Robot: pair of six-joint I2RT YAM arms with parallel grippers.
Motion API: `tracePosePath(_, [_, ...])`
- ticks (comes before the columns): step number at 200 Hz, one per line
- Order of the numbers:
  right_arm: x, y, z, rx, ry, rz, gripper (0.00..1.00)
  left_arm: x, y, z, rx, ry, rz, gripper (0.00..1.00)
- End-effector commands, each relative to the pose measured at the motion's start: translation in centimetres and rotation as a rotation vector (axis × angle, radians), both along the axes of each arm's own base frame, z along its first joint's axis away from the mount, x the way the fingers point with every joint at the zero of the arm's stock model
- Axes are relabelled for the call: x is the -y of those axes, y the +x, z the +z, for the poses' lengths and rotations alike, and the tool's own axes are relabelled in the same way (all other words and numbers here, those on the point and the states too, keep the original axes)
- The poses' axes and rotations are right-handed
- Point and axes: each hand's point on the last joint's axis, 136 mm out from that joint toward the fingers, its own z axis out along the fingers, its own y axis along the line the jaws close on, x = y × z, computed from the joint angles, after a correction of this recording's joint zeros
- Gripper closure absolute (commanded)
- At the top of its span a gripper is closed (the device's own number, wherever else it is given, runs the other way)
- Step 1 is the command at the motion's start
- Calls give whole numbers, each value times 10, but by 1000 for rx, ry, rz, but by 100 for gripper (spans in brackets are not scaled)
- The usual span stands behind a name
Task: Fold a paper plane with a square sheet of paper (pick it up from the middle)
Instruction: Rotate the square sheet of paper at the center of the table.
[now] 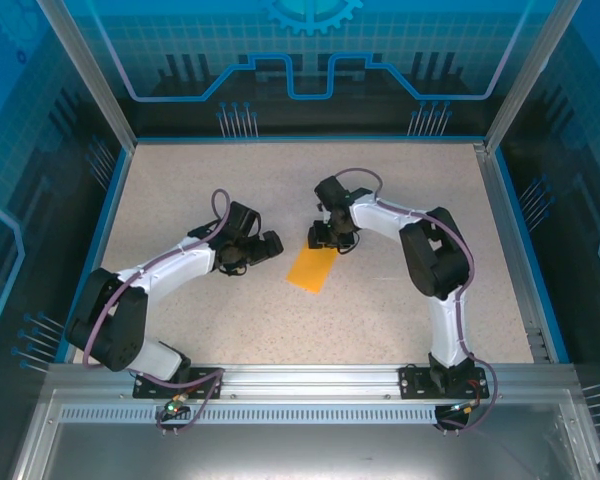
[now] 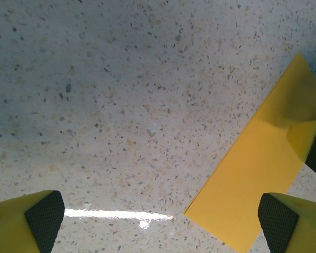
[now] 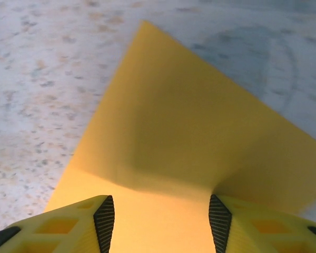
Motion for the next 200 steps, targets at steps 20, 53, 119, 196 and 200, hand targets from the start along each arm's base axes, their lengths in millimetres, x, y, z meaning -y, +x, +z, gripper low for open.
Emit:
tracePosePath(20, [-48,-24,6,-17,178,294,50,14,-14,-4,-63,-103,-33,2])
tracePosePath(53, [-32,-5,49,117,130,181,50,32,-20,-6,-86,-212,-68,1])
tracePosePath(119, [-4,-1,33,47,38,-131,49,63,-34,-15,-171,-324,-113,5])
tracePosePath(196, [-6,-7,-8,-71,17,-136,52,91,-38,-23,-264,-368,-163,9])
tracePosePath(200, [-4,-7,-10,-78,10,-141,52,92,-39,-23,-267,-370,-166,10])
